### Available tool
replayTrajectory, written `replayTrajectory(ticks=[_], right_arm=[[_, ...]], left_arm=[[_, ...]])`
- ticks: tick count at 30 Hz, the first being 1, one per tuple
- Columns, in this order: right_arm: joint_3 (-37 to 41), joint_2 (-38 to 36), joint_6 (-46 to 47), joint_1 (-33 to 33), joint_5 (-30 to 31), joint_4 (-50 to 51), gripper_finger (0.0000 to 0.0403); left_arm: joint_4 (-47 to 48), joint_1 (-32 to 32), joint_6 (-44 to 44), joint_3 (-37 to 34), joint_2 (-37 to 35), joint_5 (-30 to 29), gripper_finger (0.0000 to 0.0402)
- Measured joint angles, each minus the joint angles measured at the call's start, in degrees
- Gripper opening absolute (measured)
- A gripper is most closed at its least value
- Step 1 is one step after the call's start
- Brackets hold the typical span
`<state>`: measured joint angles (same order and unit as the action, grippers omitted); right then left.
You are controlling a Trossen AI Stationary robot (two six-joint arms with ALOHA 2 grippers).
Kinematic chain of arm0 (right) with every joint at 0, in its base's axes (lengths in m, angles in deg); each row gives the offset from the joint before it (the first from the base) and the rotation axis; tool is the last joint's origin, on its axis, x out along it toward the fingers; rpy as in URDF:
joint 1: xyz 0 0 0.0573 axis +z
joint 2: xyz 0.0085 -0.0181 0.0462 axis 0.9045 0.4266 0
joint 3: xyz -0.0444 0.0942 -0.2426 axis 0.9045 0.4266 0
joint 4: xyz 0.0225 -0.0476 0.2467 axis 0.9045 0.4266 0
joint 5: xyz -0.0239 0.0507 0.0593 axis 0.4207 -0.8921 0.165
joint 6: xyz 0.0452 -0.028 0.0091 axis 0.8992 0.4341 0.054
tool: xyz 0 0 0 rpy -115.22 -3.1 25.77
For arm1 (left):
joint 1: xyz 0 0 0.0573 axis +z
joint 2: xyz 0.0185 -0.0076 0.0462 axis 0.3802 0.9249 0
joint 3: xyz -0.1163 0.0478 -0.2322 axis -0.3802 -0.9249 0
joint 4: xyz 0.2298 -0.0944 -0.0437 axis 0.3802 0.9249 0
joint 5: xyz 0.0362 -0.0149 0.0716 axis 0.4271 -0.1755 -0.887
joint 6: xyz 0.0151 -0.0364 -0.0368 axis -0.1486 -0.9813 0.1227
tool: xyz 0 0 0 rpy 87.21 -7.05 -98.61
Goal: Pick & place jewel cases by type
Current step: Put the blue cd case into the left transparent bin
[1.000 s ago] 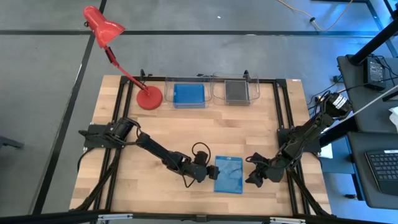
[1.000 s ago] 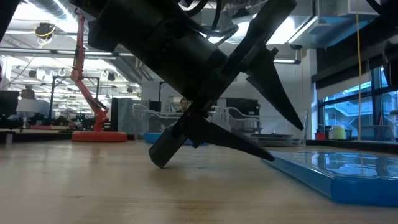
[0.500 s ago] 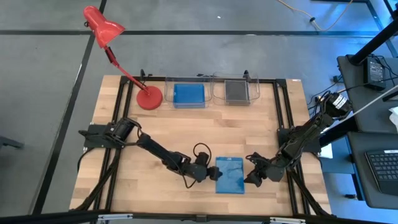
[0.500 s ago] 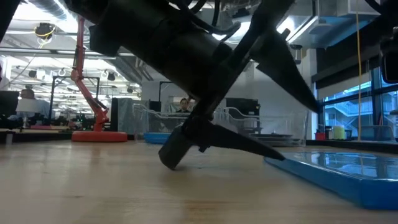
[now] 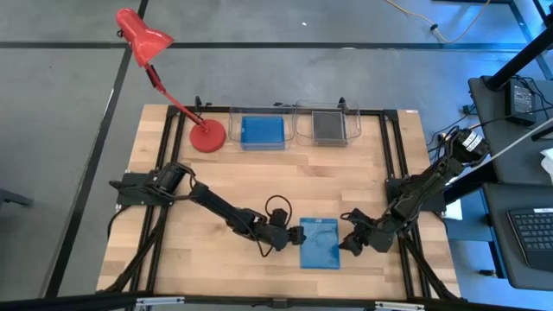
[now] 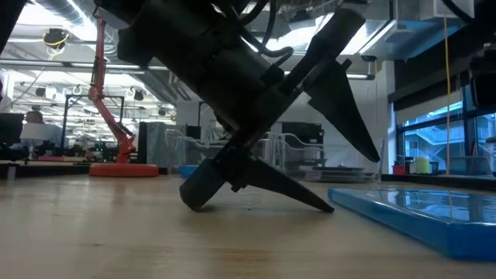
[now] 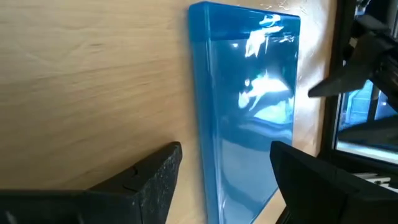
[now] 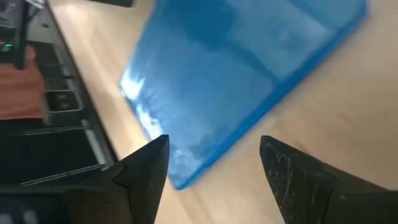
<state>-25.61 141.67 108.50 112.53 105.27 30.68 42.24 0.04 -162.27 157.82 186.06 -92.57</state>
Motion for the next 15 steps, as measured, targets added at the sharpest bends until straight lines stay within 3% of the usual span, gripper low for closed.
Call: replayTrajectory(ticks=[8,15], right_arm=[[0.0,2.04,1.46,-0.1,-0.44,2.31,0.0255],[-0.06,6.77,1.44,-0.1,-0.68,-3.61,0.0255]], left_arm=[[-3.06,-0.09,3.33,-0.28,0.02,-1.28,0.0247],[-2.22,-0.11,5.06,-0.18,0.02,0.36,0.0247]])
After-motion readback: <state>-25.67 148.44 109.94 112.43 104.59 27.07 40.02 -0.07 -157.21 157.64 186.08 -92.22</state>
